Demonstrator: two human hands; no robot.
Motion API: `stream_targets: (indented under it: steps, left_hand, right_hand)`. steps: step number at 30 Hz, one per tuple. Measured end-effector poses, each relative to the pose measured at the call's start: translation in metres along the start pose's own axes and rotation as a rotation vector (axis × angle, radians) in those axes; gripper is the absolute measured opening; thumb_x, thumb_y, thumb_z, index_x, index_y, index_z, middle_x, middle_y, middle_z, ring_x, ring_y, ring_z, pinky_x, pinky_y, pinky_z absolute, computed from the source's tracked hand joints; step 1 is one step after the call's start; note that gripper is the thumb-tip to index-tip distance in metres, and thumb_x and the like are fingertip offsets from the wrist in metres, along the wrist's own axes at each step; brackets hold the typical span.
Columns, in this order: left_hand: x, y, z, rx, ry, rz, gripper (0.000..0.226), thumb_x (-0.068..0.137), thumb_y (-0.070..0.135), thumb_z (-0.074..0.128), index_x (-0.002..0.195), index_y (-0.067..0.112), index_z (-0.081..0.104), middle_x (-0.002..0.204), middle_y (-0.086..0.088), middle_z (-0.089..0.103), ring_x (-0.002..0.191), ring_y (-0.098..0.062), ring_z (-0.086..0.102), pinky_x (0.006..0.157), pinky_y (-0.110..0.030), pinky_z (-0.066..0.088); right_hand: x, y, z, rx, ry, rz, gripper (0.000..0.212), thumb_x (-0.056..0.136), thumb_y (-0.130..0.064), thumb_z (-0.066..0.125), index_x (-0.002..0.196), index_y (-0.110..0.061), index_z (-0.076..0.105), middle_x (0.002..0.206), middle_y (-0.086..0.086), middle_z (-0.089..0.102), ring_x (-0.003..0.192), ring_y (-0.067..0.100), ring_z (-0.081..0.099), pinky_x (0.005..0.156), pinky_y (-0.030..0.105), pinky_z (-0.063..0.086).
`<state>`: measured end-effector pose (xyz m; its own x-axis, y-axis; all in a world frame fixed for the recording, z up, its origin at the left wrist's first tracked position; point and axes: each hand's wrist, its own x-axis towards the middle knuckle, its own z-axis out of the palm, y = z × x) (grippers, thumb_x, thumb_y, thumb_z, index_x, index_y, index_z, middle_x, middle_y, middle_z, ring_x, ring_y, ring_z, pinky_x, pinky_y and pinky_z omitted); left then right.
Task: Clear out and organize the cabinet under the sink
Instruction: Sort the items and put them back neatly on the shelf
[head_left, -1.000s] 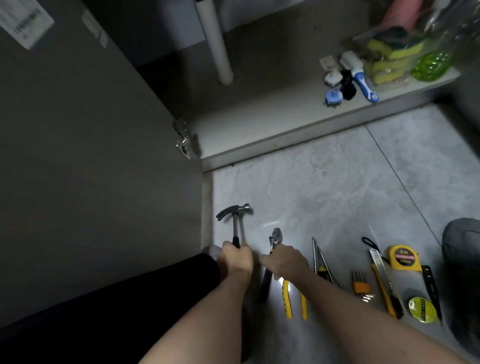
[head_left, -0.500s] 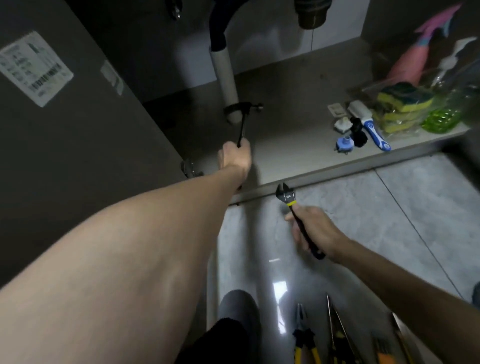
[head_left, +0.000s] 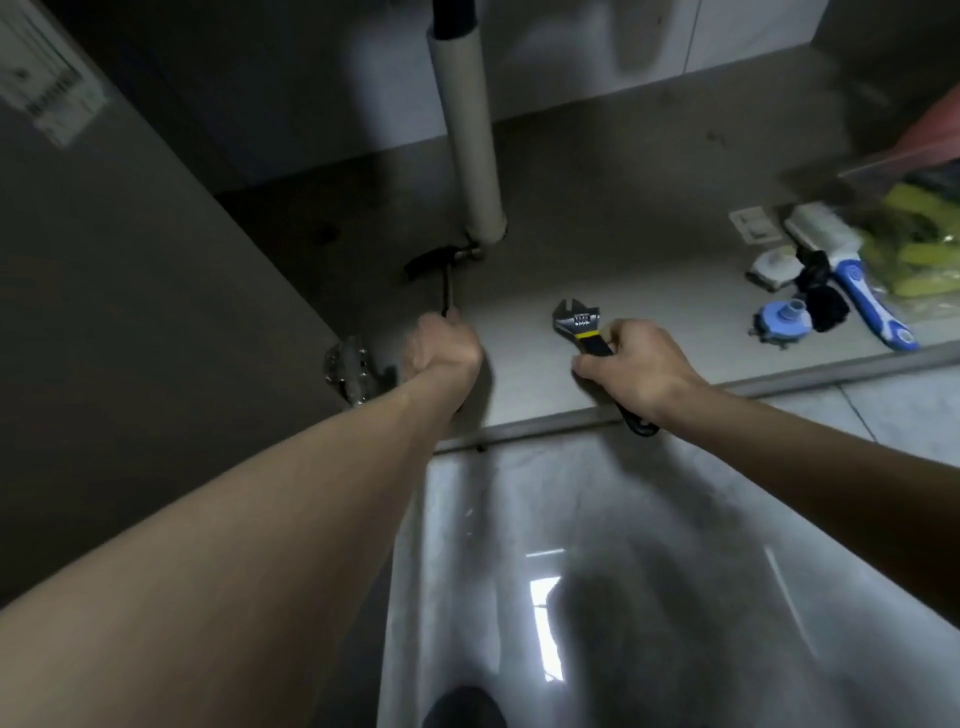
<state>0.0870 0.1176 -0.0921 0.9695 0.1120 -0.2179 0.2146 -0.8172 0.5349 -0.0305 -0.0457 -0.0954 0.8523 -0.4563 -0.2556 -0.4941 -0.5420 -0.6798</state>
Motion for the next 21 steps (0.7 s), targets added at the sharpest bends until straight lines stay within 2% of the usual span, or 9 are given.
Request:
stream_targets:
  steps: [2,4,7,9,11,13,15,18,21]
  left_hand:
    - [0.009,0.007,-0.005,-0.02,-0.011,-0.01,0.047,0.105,0.033,0.039,0.132,-0.001,0.055,0.138,-0.024,0.055,0.128,-0.04,0.051,0.101,-0.038,0.041]
    - [0.013,0.003,-0.004,-0.034,-0.032,-0.022,0.047,0.105,0.031,0.039,0.133,-0.003,0.054,0.139,-0.024,0.054,0.128,-0.04,0.051,0.1,-0.037,0.041]
    - [0.014,-0.009,-0.002,-0.009,-0.037,-0.02,0.048,0.103,0.035,0.04,0.128,-0.002,0.059,0.134,-0.025,0.057,0.124,-0.04,0.054,0.098,-0.037,0.043]
    - [0.017,-0.016,-0.006,0.07,-0.042,0.007,0.046,0.1,0.04,0.045,0.12,0.003,0.064,0.128,-0.022,0.061,0.121,-0.04,0.056,0.092,-0.035,0.044]
    - [0.023,-0.021,-0.013,0.181,-0.071,0.056,0.042,0.095,0.045,0.051,0.104,0.008,0.07,0.118,-0.02,0.065,0.113,-0.039,0.06,0.08,-0.031,0.043]
    - [0.027,-0.023,-0.019,0.237,-0.099,0.091,0.039,0.091,0.047,0.056,0.089,0.01,0.069,0.105,-0.017,0.067,0.105,-0.037,0.063,0.075,-0.028,0.043]
    - [0.027,-0.022,-0.019,0.261,-0.092,0.117,0.034,0.088,0.045,0.061,0.083,0.012,0.068,0.093,-0.012,0.066,0.099,-0.036,0.065,0.072,-0.027,0.043]
    - [0.025,-0.02,-0.017,0.305,-0.065,0.175,0.03,0.084,0.045,0.065,0.095,0.016,0.069,0.101,-0.013,0.067,0.102,-0.036,0.064,0.073,-0.028,0.044]
    - [0.029,-0.017,-0.017,0.322,-0.077,0.181,0.033,0.084,0.043,0.065,0.101,0.015,0.068,0.108,-0.014,0.067,0.103,-0.037,0.064,0.079,-0.031,0.054]
  right_hand:
    - [0.01,-0.003,0.003,-0.017,-0.001,0.015,0.018,0.079,-0.031,0.071,0.079,-0.015,0.062,0.078,0.003,0.065,0.085,0.03,0.063,0.069,0.034,0.048]
    - [0.02,-0.01,0.005,-0.012,0.0,0.015,0.018,0.077,-0.029,0.071,0.074,-0.018,0.057,0.075,-0.001,0.062,0.085,0.03,0.063,0.066,0.031,0.043]
    - [0.031,-0.018,0.01,0.011,-0.01,0.007,0.015,0.076,-0.028,0.071,0.081,-0.021,0.058,0.086,0.004,0.066,0.086,0.03,0.063,0.068,0.029,0.041]
    - [0.035,-0.02,0.014,-0.001,-0.034,0.006,0.021,0.076,-0.028,0.072,0.092,-0.019,0.062,0.092,0.007,0.067,0.088,0.03,0.063,0.068,0.03,0.043]
    - [0.036,-0.021,0.018,-0.023,-0.048,0.007,0.028,0.076,-0.028,0.073,0.099,-0.017,0.063,0.094,0.008,0.067,0.089,0.031,0.062,0.07,0.032,0.048]
    - [0.035,-0.021,0.019,-0.046,-0.035,-0.004,0.034,0.076,-0.03,0.074,0.105,-0.017,0.062,0.093,0.007,0.065,0.09,0.031,0.062,0.072,0.034,0.05]
    - [0.032,-0.019,0.018,-0.061,-0.013,-0.044,0.041,0.076,-0.032,0.075,0.113,-0.02,0.061,0.094,0.005,0.065,0.092,0.031,0.062,0.073,0.035,0.051]
    - [0.021,-0.014,0.012,-0.101,-0.006,-0.138,0.046,0.077,-0.03,0.073,0.121,-0.025,0.058,0.098,0.004,0.064,0.093,0.031,0.062,0.074,0.035,0.051]
    - [0.009,-0.01,0.011,-0.211,-0.012,-0.203,0.038,0.082,-0.031,0.069,0.117,-0.024,0.058,0.105,0.006,0.054,0.094,0.034,0.06,0.078,0.038,0.051]
